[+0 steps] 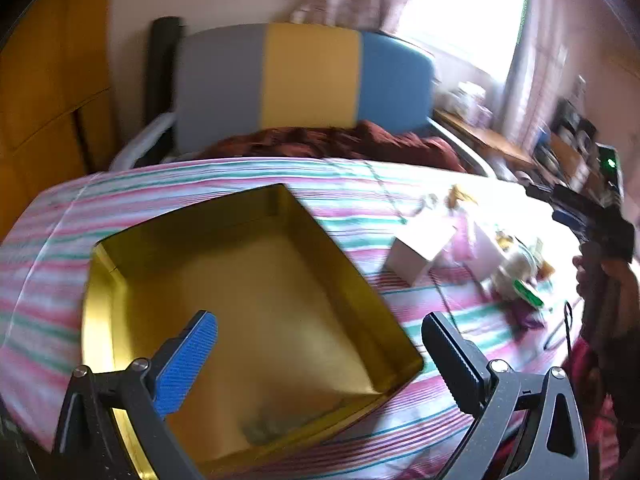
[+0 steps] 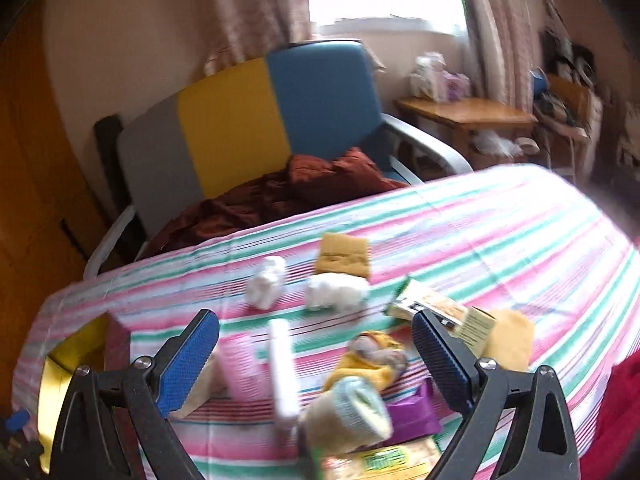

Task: Organize objects
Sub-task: 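Grasp the white printed box with the left gripper, then carry white box over gold tray with left gripper while right gripper grasps pink roller, then lower box into tray, open left gripper while right gripper drops roller beside it, then move both grippers away from the tray back toward the remaining items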

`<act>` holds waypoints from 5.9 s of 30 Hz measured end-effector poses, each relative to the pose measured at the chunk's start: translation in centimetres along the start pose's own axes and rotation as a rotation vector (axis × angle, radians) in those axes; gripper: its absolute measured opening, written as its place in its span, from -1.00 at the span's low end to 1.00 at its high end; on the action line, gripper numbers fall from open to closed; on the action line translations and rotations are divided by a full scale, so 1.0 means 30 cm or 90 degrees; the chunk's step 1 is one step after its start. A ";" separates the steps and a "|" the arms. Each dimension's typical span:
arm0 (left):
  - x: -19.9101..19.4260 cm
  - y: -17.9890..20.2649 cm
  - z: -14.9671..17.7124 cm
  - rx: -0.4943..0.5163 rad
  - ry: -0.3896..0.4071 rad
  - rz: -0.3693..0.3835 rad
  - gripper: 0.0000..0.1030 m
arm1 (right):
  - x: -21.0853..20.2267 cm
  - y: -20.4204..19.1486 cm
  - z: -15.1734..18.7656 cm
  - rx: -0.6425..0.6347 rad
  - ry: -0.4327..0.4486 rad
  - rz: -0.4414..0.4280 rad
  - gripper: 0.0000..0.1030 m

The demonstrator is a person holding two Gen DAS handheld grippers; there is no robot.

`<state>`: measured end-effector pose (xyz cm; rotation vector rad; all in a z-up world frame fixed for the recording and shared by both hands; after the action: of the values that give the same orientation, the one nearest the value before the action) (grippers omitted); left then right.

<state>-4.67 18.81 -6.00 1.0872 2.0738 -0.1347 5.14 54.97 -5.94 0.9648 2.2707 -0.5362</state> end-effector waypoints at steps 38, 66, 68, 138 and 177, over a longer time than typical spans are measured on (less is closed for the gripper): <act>0.726 0.302 -0.167 0.241 -0.238 0.088 0.00 | 0.062 0.027 0.030 0.088 -0.085 -0.091 0.92; 0.095 -0.158 -0.072 -0.030 -0.031 0.019 0.00 | 0.217 -0.391 0.223 -0.288 -0.167 -0.055 0.05; 0.073 -0.212 -0.049 -0.054 -0.027 -0.003 0.00 | 0.251 -0.397 0.245 -0.305 -0.182 -0.034 -0.19; -0.402 -0.711 0.178 -0.291 0.146 -0.215 0.63 | -0.209 -1.418 0.833 -0.570 -0.262 -0.358 0.16; -0.166 -0.167 0.085 -0.030 0.066 -0.131 0.87 | -0.202 -0.646 0.389 -0.286 -0.066 -0.114 0.27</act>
<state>-5.21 11.34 -5.61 0.8678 2.2683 -0.1329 -1.64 32.65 -8.02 0.5039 2.2556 -0.1294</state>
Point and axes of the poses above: each gripper's, at about its wrist camera, not at the fingertips, and x roughly the way its jaws point, y to its right, z to its underside, the point moved 7 cm from there along x, roughly the way its jaws point, and after that the axes turned 11 degrees about z, right-handed, at the moved point
